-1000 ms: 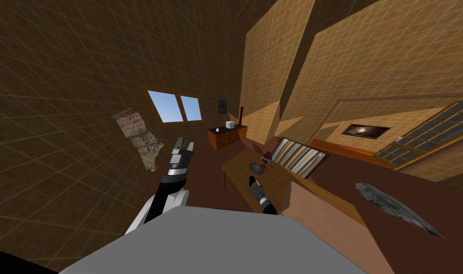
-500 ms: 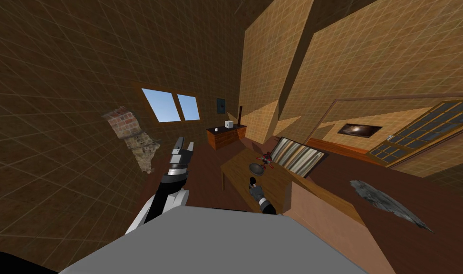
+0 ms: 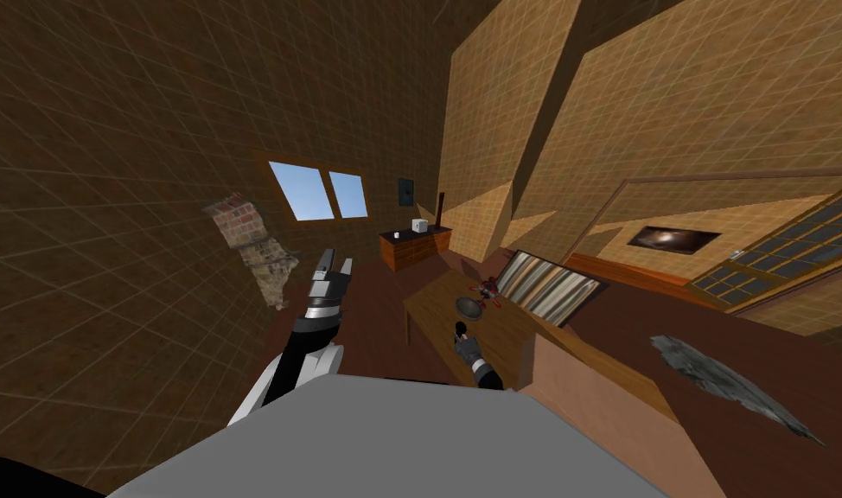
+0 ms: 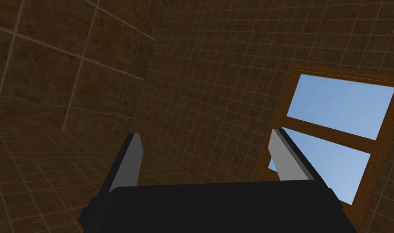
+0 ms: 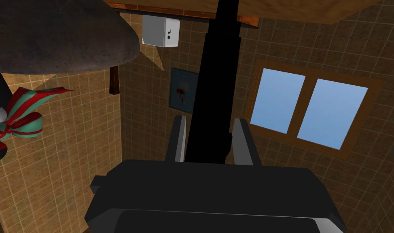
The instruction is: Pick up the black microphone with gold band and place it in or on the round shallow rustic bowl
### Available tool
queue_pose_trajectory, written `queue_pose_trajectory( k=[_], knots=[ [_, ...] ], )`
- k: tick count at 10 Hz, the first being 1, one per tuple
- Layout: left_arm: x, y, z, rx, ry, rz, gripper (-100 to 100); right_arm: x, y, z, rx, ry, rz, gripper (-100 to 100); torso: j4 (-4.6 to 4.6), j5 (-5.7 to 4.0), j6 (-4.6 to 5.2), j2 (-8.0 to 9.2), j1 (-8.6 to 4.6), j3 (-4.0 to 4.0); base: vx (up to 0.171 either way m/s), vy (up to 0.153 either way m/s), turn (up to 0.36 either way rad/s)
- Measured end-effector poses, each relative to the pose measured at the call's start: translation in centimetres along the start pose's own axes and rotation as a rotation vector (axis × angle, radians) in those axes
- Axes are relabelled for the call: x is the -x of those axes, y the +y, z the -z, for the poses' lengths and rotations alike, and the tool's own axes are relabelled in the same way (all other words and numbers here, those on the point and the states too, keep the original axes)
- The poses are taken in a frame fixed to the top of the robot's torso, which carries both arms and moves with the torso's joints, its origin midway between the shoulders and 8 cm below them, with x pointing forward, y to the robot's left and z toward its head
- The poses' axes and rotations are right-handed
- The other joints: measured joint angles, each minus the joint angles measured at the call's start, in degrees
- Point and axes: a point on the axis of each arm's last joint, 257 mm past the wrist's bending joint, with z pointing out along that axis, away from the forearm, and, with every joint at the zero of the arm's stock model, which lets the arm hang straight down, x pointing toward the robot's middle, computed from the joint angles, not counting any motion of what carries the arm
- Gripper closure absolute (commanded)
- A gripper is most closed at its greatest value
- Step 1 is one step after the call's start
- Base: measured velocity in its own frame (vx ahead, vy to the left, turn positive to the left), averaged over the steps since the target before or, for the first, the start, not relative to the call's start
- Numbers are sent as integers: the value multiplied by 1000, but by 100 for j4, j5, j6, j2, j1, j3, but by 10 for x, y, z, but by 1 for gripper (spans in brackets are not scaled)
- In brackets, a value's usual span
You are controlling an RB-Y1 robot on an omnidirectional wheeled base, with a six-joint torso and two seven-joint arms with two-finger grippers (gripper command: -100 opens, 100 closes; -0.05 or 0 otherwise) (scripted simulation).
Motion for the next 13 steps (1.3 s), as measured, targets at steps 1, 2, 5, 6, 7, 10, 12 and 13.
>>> queue_pose_trajectory(
  k=[1,2,5,6,7,10,12,13],
  knots=[
    [0,0,0,0,0,0,0,1,-7,-2,-17,-3,-1,100,0,-1,6,8,-7,4,-139,-43,383],
    [0,0,0,0,0,0,0,0,-17,-3,-37,0,10,100,-4,-8,-5,16,-7,6,-114,-42,176],
    [0,0,0,0,0,0,0,-1,-36,-1,-89,0,0,100,-8,-7,-6,-9,1,-8,-70,-24,176],
    [0,0,0,0,0,0,0,-1,-42,-1,-107,-1,-4,100,-9,-6,3,-8,-2,-8,-48,-15,-17],
    [0,0,0,0,0,0,0,0,-46,-1,-121,-8,-15,100,-10,-5,8,-16,-1,-12,-98,-11,304],
    [0,0,0,0,0,0,0,-1,-66,-1,-174,-8,-26,100,-8,-5,9,-12,-2,-9,-82,-20,167],
    [0,0,0,0,0,0,0,-2,-82,1,-212,0,-27,100,-7,-7,1,-4,0,-5,-71,-11,147],
    [0,0,0,0,0,0,0,-2,-86,0,-227,-5,-40,100,-9,-5,9,-16,0,-11,-78,-5,305]
  ],
)
